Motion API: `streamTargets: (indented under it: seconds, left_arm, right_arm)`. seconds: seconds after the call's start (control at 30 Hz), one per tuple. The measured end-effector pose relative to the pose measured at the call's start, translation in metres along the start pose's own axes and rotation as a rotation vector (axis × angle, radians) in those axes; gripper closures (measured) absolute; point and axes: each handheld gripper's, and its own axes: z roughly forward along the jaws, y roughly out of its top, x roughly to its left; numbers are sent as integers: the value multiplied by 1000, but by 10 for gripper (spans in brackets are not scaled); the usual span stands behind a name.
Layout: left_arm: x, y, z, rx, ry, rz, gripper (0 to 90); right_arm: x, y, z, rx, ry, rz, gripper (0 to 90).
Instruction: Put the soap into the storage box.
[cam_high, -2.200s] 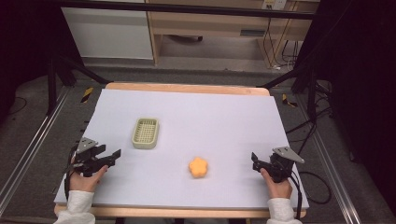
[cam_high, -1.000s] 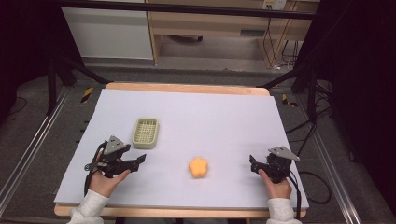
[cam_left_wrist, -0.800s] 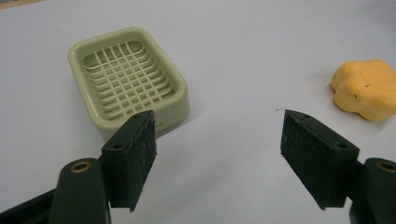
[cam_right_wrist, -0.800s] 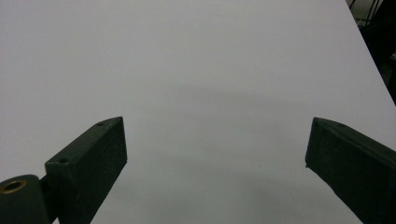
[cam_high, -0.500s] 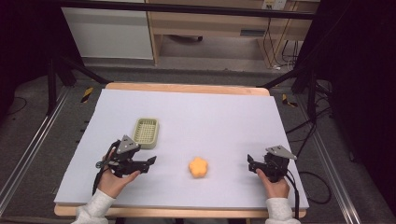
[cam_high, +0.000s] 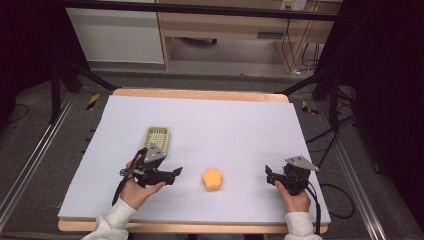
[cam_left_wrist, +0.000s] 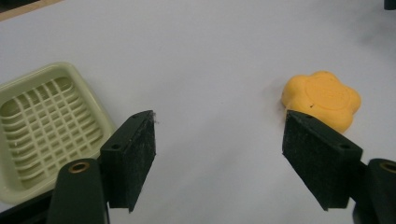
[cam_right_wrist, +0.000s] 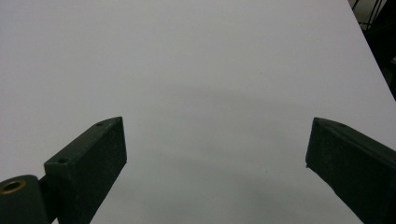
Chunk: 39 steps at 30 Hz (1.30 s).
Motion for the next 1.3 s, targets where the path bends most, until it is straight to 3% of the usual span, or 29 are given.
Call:
streamTargets:
  seconds: [0.63, 1.3]
  left_arm:
    - [-30, 15, 29, 46, -58, 50, 258]
    - [-53, 21, 51, 102, -101, 101, 260]
  right_arm:
    - [2, 1, 0, 0, 4, -6, 58]
    - [2, 1, 1, 6, 8, -12, 58]
